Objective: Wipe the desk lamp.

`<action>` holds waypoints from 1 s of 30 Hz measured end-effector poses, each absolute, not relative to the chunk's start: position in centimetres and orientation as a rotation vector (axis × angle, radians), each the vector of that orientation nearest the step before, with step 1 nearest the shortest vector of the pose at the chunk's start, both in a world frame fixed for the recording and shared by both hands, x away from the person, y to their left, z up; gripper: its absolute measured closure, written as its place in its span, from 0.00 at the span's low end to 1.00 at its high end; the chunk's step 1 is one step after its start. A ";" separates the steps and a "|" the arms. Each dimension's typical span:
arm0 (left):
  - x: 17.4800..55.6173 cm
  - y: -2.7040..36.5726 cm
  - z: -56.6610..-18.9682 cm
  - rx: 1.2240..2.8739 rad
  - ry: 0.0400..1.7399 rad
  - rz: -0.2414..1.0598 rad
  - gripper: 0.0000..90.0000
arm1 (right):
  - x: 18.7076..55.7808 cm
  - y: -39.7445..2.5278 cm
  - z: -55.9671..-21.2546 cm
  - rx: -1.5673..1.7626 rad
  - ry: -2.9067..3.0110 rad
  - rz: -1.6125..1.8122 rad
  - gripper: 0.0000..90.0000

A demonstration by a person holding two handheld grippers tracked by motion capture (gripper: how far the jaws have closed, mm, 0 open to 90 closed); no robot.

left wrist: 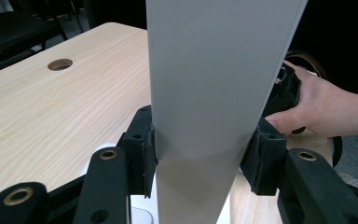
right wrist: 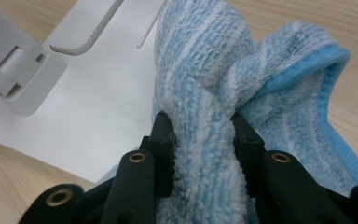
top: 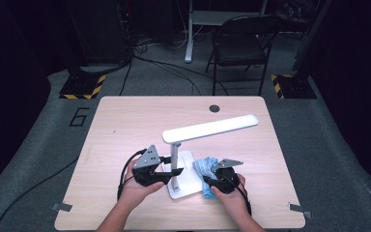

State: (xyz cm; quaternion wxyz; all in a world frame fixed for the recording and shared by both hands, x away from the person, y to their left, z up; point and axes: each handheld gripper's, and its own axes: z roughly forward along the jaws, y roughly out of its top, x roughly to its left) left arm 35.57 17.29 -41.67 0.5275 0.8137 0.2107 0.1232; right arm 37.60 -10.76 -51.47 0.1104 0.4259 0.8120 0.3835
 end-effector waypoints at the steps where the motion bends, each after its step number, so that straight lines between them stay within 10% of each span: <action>1: 35.6 17.3 -41.7 1.948 0.498 0.295 0.58 | 37.6 -10.5 -51.5 1.280 2.373 1.145 0.75; 30: 36.0 17.6 -41.7 1.946 0.466 0.259 0.58 | 47.3 -6.3 -51.1 1.328 2.351 1.075 0.73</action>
